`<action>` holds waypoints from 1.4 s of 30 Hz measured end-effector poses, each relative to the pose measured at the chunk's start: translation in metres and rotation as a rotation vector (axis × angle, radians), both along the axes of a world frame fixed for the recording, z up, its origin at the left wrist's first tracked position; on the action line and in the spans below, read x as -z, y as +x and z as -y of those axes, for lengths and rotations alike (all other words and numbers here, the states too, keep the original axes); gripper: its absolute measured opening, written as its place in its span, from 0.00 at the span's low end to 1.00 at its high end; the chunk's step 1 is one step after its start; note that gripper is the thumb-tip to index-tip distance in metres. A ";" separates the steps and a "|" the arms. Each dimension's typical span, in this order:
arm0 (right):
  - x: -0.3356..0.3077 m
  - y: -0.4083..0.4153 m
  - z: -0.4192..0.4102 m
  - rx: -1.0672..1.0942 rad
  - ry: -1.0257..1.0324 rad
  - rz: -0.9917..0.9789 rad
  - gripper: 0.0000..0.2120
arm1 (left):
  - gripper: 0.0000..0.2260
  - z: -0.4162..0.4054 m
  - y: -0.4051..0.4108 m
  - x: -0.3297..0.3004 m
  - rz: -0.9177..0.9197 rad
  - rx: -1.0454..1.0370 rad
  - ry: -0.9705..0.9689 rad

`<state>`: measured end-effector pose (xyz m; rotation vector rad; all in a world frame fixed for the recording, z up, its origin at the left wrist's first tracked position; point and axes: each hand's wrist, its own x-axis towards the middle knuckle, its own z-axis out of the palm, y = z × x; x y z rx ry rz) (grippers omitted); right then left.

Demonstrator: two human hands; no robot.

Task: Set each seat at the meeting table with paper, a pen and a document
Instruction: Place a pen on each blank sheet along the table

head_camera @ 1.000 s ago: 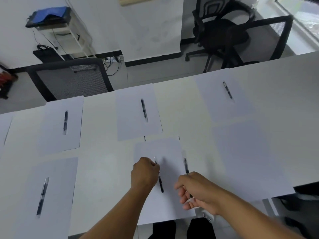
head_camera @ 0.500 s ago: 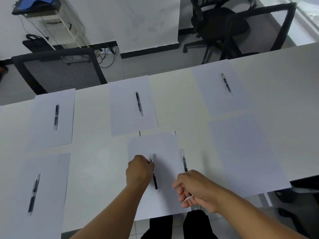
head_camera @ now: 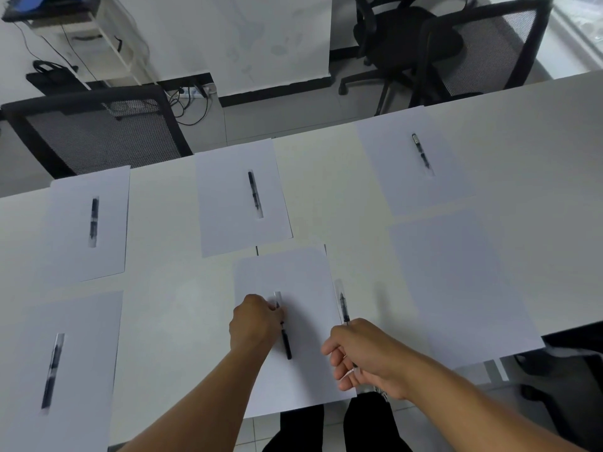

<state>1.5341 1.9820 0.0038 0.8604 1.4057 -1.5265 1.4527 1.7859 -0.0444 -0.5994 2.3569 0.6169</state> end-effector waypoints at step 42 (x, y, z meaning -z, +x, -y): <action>-0.080 0.027 -0.141 0.302 0.188 -0.173 0.14 | 0.16 -0.191 0.018 -0.130 -0.300 0.158 0.386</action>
